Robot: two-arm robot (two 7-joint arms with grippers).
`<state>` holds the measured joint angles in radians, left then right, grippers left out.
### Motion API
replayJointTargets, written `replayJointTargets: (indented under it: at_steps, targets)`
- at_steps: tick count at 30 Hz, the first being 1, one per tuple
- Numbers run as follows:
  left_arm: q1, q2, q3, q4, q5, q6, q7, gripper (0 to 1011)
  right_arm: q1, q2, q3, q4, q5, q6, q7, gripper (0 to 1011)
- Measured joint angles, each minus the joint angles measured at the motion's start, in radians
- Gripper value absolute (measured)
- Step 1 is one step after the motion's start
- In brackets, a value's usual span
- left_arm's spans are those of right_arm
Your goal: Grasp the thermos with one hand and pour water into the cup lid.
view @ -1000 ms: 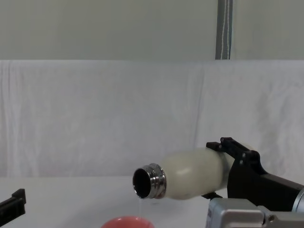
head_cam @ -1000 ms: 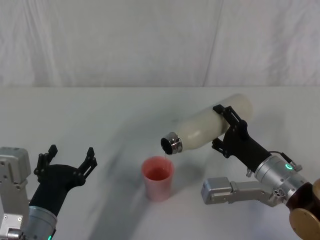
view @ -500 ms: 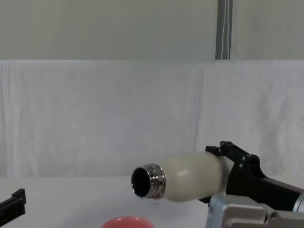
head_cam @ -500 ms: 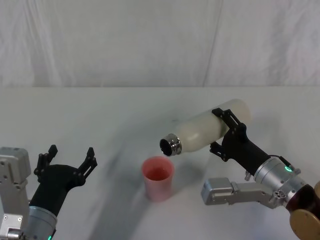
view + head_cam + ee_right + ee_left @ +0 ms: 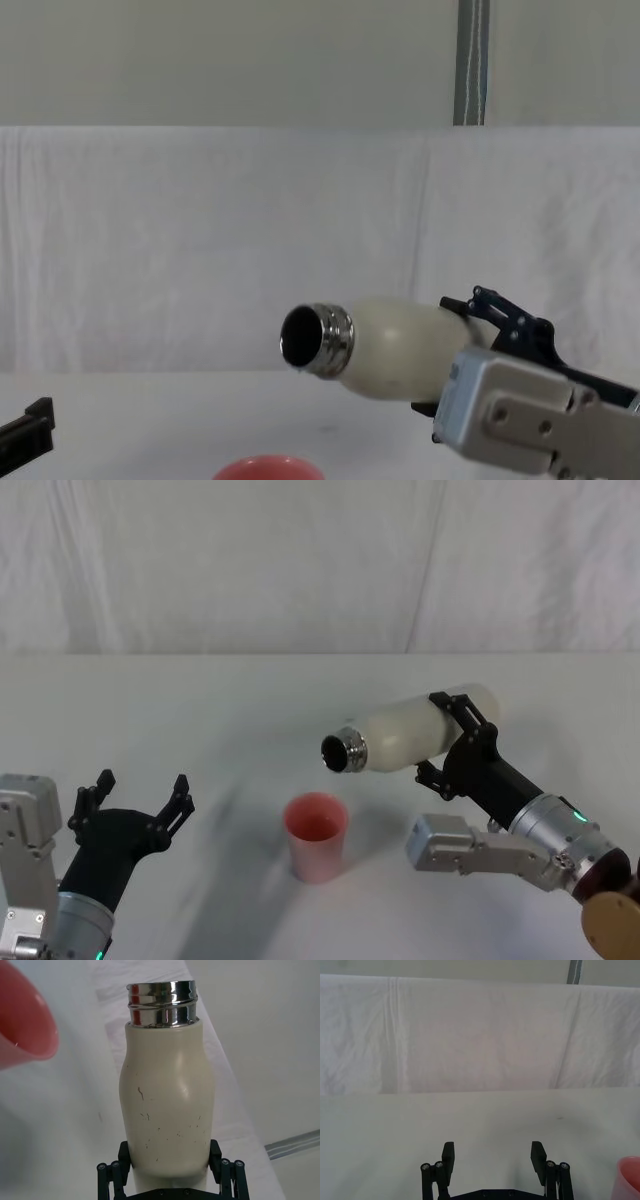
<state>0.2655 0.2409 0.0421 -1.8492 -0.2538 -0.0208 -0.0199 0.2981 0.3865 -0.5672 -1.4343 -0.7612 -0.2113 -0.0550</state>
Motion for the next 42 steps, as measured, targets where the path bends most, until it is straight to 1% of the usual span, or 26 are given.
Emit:
replayJointTargets:
  at_steps: [5, 10, 11, 12, 14, 16, 17, 19, 20, 27, 28, 33, 35, 36, 42]
  targets:
    - [0.000, 0.000, 0.000, 0.000, 0.000, 0.000, 0.000, 1001, -0.023, -0.008, 0.027, -0.032, 0.058, 0.004, 0.037, 956]
    - [0.000, 0.000, 0.000, 0.000, 0.000, 0.000, 0.000, 1001, -0.055, -0.030, 0.073, -0.069, 0.163, 0.013, 0.094, 956]
    - [0.000, 0.000, 0.000, 0.000, 0.000, 0.000, 0.000, 1001, -0.059, -0.033, 0.080, -0.074, 0.177, 0.015, 0.101, 956]
    - [0.000, 0.000, 0.000, 0.000, 0.000, 0.000, 0.000, 1001, -0.059, -0.033, 0.080, -0.074, 0.177, 0.015, 0.101, 956]
    - [0.000, 0.000, 0.000, 0.000, 0.000, 0.000, 0.000, 1001, -0.077, -0.045, 0.107, -0.093, 0.229, 0.025, 0.125, 956]
    - [0.000, 0.000, 0.000, 0.000, 0.000, 0.000, 0.000, 1001, -0.088, -0.051, 0.121, -0.104, 0.259, 0.034, 0.140, 956]
    - [0.000, 0.000, 0.000, 0.000, 0.000, 0.000, 0.000, 1001, -0.098, -0.056, 0.137, -0.116, 0.285, 0.043, 0.153, 956]
    - [0.000, 0.000, 0.000, 0.000, 0.000, 0.000, 0.000, 1001, -0.109, -0.060, 0.150, -0.127, 0.310, 0.051, 0.164, 956]
    - [0.000, 0.000, 0.000, 0.000, 0.000, 0.000, 0.000, 1001, -0.122, -0.064, 0.165, -0.140, 0.337, 0.060, 0.177, 956]
    - [0.000, 0.000, 0.000, 0.000, 0.000, 0.000, 0.000, 1001, -0.172, -0.073, 0.223, -0.191, 0.432, 0.098, 0.220, 956]
    - [0.000, 0.000, 0.000, 0.000, 0.000, 0.000, 0.000, 1001, -0.172, -0.073, 0.223, -0.191, 0.432, 0.098, 0.220, 956]
    - [0.000, 0.000, 0.000, 0.000, 0.000, 0.000, 0.000, 1001, -0.211, -0.086, 0.272, -0.224, 0.501, 0.144, 0.241, 956]
    - [0.000, 0.000, 0.000, 0.000, 0.000, 0.000, 0.000, 1001, -0.218, -0.091, 0.284, -0.229, 0.519, 0.157, 0.246, 956]
    - [0.000, 0.000, 0.000, 0.000, 0.000, 0.000, 0.000, 1001, -0.224, -0.097, 0.295, -0.234, 0.538, 0.170, 0.252, 956]
    - [0.000, 0.000, 0.000, 0.000, 0.000, 0.000, 0.000, 1001, -0.236, -0.120, 0.330, -0.248, 0.609, 0.211, 0.272, 956]
